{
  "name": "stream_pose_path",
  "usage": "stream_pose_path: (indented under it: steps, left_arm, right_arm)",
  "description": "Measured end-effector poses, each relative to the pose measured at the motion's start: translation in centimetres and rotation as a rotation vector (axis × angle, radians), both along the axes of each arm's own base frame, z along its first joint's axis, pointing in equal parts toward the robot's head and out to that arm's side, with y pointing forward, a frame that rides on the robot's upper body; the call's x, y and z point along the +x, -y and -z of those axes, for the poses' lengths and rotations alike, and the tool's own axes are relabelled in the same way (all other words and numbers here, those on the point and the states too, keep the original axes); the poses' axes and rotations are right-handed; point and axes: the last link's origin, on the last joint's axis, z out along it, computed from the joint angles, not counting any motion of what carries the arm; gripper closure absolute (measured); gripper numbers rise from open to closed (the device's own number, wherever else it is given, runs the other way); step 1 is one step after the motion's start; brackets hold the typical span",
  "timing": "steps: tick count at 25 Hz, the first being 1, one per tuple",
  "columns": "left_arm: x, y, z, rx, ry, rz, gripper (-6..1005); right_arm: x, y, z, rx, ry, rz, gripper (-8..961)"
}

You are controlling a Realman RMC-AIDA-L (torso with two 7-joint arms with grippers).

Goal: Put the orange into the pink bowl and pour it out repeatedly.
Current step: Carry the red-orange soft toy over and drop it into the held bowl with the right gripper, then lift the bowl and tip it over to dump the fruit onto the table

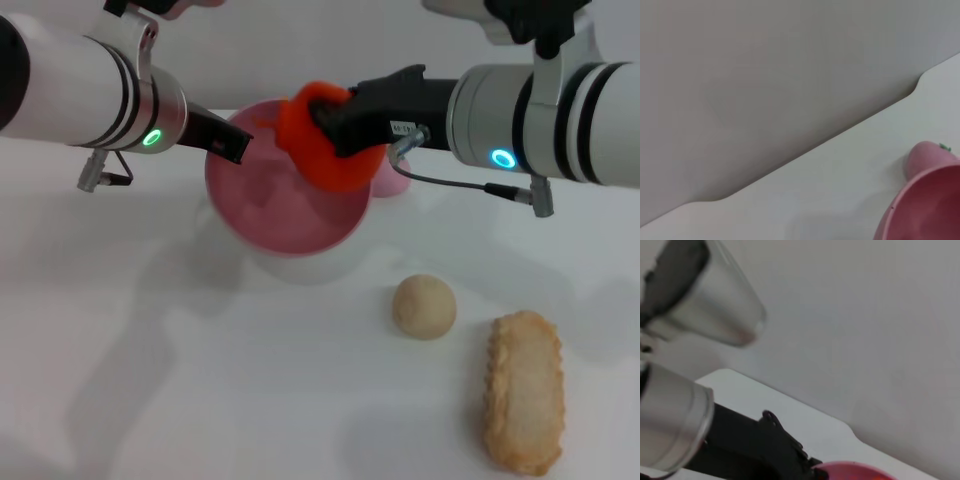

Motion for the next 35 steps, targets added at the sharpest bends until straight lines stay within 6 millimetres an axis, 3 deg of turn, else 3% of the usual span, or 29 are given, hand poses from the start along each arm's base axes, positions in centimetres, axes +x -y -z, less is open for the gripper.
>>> stream_pose_path:
  steps: [4, 10, 13, 15, 16, 17, 20, 21, 24, 29, 35]
  left_arm:
    - [0.2, 0.1, 0.1, -0.007, 0.013, 0.003, 953]
    - [0.3, 0.1, 0.1, -0.011, 0.017, 0.007, 953]
    - [0.8, 0.3, 0.5, -0.032, -0.025, 0.075, 953]
    - [0.8, 0.3, 0.5, -0.032, -0.025, 0.075, 953]
    - [1.1, 0.4, 0.6, -0.038, -0.058, 0.127, 953]
    - [2.3, 1.2, 1.1, -0.045, -0.151, 0.293, 953]
    - [2.8, 1.7, 1.6, -0.047, -0.223, 0.394, 953]
    - [3.3, 2.4, 2.6, -0.042, -0.349, 0.524, 953]
    - [3.7, 2.9, 3.1, -0.020, -0.463, 0.604, 953]
    - [4.2, 3.7, 4.3, -0.005, -0.672, 0.744, 954]
    - [4.0, 4.9, 5.6, -0.017, -0.890, 0.874, 954]
  right_arm:
    - [0.5, -0.3, 0.3, -0.006, 0.001, 0.020, 859]
    - [0.7, -0.7, -0.4, 0.021, -0.018, 0.037, 665]
    - [1.5, -1.1, -1.3, 0.047, -0.036, 0.077, 433]
    - [3.4, -1.5, -2.7, 0.085, -0.052, 0.151, 422]
    - [4.6, -1.7, -3.4, 0.106, -0.059, 0.192, 417]
    - [5.9, -1.8, -4.0, 0.122, -0.062, 0.233, 411]
    - [9.7, -1.7, -5.8, 0.175, -0.074, 0.351, 395]
    - [10.9, -1.5, -6.3, 0.191, -0.072, 0.383, 390]
    - [13.5, -0.9, -7.2, 0.209, -0.063, 0.456, 379]
    - [15.7, -0.2, -6.6, 0.178, -0.063, 0.522, 378]
    - [16.1, -0.2, -6.2, 0.141, -0.096, 0.526, 378]
